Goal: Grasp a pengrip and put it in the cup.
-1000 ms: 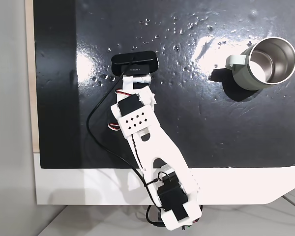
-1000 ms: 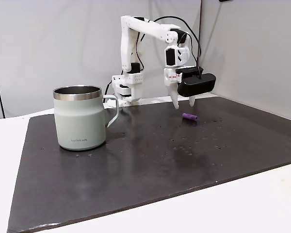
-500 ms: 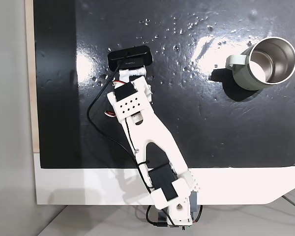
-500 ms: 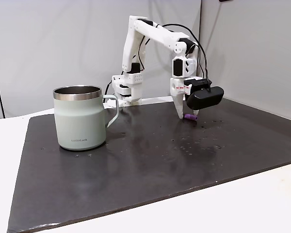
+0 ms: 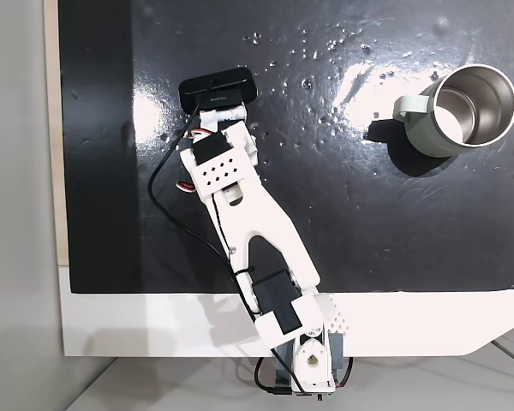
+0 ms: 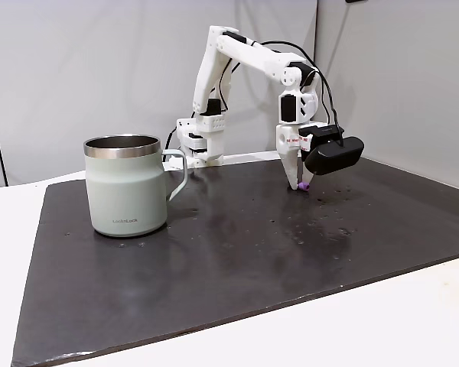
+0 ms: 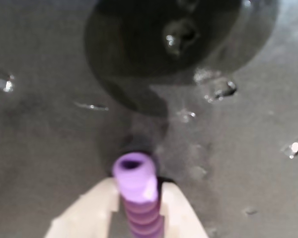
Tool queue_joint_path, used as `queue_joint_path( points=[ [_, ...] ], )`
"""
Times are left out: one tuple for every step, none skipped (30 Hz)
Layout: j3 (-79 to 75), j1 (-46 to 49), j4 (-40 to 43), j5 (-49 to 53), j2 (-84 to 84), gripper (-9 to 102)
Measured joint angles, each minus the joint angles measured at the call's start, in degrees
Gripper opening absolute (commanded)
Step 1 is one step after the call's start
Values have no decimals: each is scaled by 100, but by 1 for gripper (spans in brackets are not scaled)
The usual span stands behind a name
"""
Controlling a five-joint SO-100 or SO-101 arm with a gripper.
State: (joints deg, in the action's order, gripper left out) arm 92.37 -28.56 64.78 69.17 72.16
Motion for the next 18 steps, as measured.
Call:
queue_joint_path(
  points=[
    [0, 0, 0, 0, 0, 6],
    [0, 18, 0, 0, 0, 4],
    [0, 26, 0, 0, 0, 3],
    [0, 35, 0, 0, 0, 2],
    [0, 62, 0, 0, 0, 0],
    [0, 79, 0, 0, 0, 0],
    [0, 105, 0, 0, 0, 0],
    [0, 141, 0, 0, 0, 0],
    [0, 185, 0, 0, 0, 0],
    [0, 229, 0, 0, 0, 0],
    [0, 272, 0, 0, 0, 0],
    [0, 316, 0, 0, 0, 0],
    [0, 369, 18, 0, 35, 0],
    [0, 413, 70, -62, 79, 0],
    [-18, 475, 185, -141, 123, 0],
    [-62, 536, 316, -211, 193, 0],
    [-141, 598, 457, -316, 290, 0],
    [-229, 659, 606, -378, 396, 0]
  ],
)
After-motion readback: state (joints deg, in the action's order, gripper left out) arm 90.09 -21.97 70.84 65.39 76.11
